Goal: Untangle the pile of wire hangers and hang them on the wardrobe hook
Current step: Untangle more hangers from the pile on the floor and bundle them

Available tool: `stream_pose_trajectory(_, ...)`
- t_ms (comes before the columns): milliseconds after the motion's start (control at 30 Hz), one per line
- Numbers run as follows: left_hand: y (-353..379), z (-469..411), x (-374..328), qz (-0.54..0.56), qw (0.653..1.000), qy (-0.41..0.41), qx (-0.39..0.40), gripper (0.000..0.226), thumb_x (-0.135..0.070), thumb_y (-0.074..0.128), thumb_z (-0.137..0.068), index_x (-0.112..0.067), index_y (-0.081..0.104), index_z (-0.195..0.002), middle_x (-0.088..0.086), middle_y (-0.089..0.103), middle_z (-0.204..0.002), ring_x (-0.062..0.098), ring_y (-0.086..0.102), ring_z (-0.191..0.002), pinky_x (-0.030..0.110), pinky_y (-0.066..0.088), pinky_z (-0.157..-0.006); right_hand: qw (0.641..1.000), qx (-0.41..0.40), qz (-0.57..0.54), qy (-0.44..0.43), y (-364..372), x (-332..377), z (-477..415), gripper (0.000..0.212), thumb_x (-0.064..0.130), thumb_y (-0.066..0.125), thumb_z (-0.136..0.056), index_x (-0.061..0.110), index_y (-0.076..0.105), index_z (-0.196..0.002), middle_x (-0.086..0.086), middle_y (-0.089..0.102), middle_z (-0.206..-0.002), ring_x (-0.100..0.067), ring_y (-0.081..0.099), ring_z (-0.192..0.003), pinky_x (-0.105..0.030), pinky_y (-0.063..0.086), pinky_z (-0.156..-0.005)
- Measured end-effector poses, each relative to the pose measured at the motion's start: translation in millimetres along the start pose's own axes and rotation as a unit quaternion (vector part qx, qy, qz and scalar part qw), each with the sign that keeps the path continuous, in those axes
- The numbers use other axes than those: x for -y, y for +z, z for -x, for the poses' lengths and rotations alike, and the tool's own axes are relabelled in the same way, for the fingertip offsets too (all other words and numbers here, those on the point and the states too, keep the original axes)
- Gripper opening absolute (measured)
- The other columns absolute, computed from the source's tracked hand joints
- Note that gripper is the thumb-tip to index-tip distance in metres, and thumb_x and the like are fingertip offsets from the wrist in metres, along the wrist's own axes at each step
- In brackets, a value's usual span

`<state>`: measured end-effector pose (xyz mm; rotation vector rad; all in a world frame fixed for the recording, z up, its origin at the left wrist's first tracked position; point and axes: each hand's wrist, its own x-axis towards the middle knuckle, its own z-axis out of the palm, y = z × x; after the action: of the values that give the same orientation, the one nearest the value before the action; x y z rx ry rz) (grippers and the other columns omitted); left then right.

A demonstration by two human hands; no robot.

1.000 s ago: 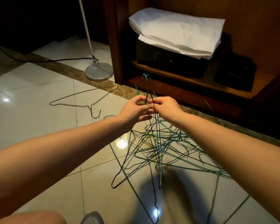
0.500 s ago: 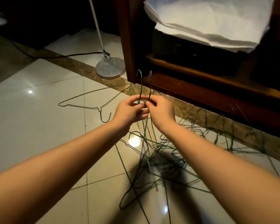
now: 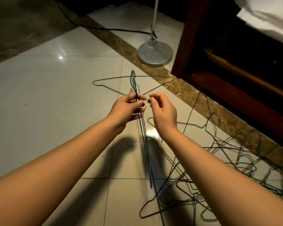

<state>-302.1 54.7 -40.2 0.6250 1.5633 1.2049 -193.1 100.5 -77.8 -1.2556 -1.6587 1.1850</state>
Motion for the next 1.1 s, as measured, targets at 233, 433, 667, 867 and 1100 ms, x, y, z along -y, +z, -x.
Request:
stream_pose_trajectory(233, -51.2, -6.7, 5.4, -0.002, 0.999, 0.008, -0.050, 0.023, -0.007, 0.046, -0.096, -0.020, 0.063, -0.086, 0.000, 0.059, -0.081, 0.013, 0.064, -0.079, 0.026, 0.057, -0.073, 0.927, 0.136, 0.334, 0.104, 31.4, -71.2, -24.9, 0.030, 0.032, 0.052, -0.090, 0.029, 0.057, -0.120, -0.007, 0.057, -0.116, -0.028, 0.049, -0.112, -0.036, 0.041, -0.092)
stream_pose_trajectory(433, -77.2, -5.4, 21.0, -0.019, 0.998, -0.019, -0.051, 0.019, -0.005, 0.049, -0.093, -0.018, 0.063, -0.089, 0.005, 0.061, -0.085, 0.013, 0.063, -0.077, 0.026, 0.057, -0.073, 0.872, 0.188, 0.448, 0.057, 65.6, -82.1, -39.4, 0.035, 0.038, 0.052, -0.090, 0.031, 0.052, -0.124, -0.007, 0.053, -0.123, -0.029, 0.044, -0.117, -0.037, 0.035, -0.092)
stream_pose_trajectory(667, -89.9, -4.3, 24.2, -0.032, 0.998, -0.009, -0.059, 0.016, -0.004, 0.051, -0.092, -0.014, 0.063, -0.090, 0.005, 0.061, -0.082, 0.010, 0.062, -0.070, 0.022, 0.056, -0.069, 0.826, 0.192, 0.529, -0.023, 67.9, -96.4, -39.0, 0.023, 0.023, 0.040, -0.097, 0.017, 0.056, -0.113, -0.006, 0.057, -0.115, -0.028, 0.048, -0.108, -0.036, 0.032, -0.082)
stream_pose_trajectory(867, -81.7, -8.1, 8.1, -0.054, 0.991, 0.058, -0.111, 0.015, -0.004, 0.049, -0.093, -0.015, 0.060, -0.092, 0.001, 0.059, -0.081, 0.010, 0.058, -0.072, 0.021, 0.055, -0.067, 0.883, 0.141, 0.436, -0.102, 43.3, -58.7, -56.0, 0.022, 0.019, 0.047, -0.094, 0.006, 0.052, -0.112, -0.014, 0.048, -0.113, -0.033, 0.050, -0.099, -0.039, 0.037, -0.083)
stream_pose_trajectory(1100, -43.3, -18.3, -18.0, -0.003, 0.987, 0.113, -0.111, 0.024, -0.001, 0.049, -0.092, -0.020, 0.059, -0.081, -0.001, 0.057, -0.077, 0.010, 0.057, -0.069, 0.021, 0.054, -0.065, 0.910, 0.031, 0.396, -0.120, 8.8, 9.7, -87.3, 0.026, 0.035, 0.037, -0.099, 0.012, 0.049, -0.102, -0.012, 0.059, -0.100, -0.036, 0.055, -0.088, -0.034, 0.030, -0.064)
